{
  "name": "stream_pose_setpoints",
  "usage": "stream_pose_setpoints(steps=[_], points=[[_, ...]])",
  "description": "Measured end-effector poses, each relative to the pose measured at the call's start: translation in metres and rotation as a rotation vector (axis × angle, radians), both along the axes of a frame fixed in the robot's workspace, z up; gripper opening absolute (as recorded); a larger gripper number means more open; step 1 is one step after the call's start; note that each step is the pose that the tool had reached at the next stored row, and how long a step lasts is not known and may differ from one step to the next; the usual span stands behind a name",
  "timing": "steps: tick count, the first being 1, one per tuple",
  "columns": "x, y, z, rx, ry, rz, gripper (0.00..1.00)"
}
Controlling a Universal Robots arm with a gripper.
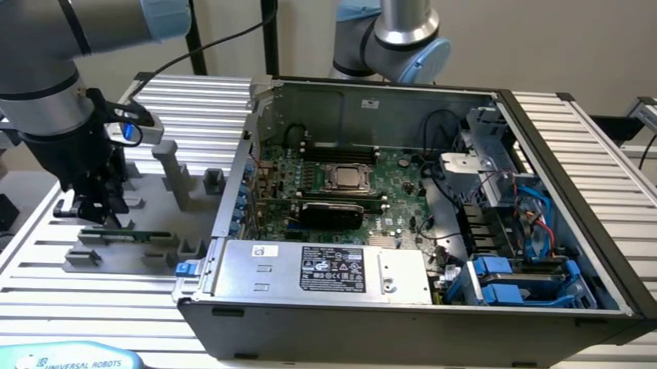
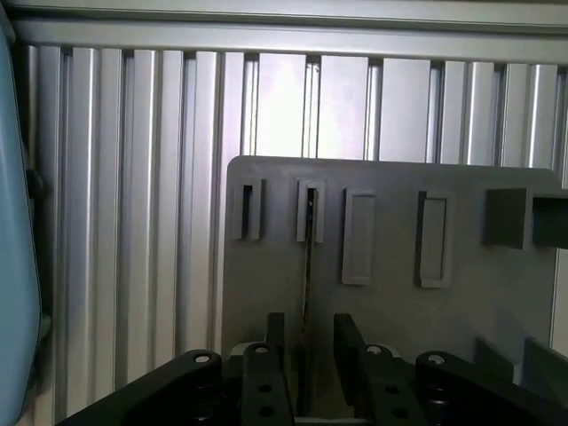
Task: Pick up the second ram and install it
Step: 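Pick up the second ram and move it above second insertion slot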
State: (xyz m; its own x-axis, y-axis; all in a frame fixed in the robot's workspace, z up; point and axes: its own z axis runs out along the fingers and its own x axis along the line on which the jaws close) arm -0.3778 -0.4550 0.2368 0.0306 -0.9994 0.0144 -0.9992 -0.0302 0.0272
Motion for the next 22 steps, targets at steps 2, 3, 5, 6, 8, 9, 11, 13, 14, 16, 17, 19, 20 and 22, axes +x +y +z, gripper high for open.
stream_pose_setpoints(steps=[2,3,5,6,8,9,11,13,14,16,17,19,20,22], points=[[0.003,-0.0001,-0.0035,0.0000,0.0001,0.002,0.36],[0.004,-0.0001,-0.0053,-0.0001,0.0001,0.002,0.36],[0.005,-0.0001,-0.0091,0.0000,0.0001,0.003,0.36],[0.005,-0.0001,-0.0109,-0.0001,0.0001,0.003,0.36],[0.005,-0.0001,-0.0146,0.0000,0.0000,0.003,0.36],[0.005,-0.0001,-0.0163,-0.0001,0.0001,0.003,0.36],[0.005,0.0000,-0.0200,0.0000,0.0000,0.003,0.36],[0.005,0.0003,-0.0236,-0.0001,0.0001,0.003,0.36],[0.005,0.0005,-0.0254,-0.0001,0.0001,0.003,0.36],[0.005,0.0010,-0.0290,0.0000,0.0001,0.003,0.36],[0.005,0.0015,-0.0309,-0.0001,0.0001,0.003,0.36],[0.005,0.0025,-0.0345,0.0000,0.0001,0.003,0.36],[0.005,0.0030,-0.0364,0.0000,0.0000,0.003,0.36],[0.005,0.0034,-0.0400,0.0000,0.0000,0.003,0.36]])
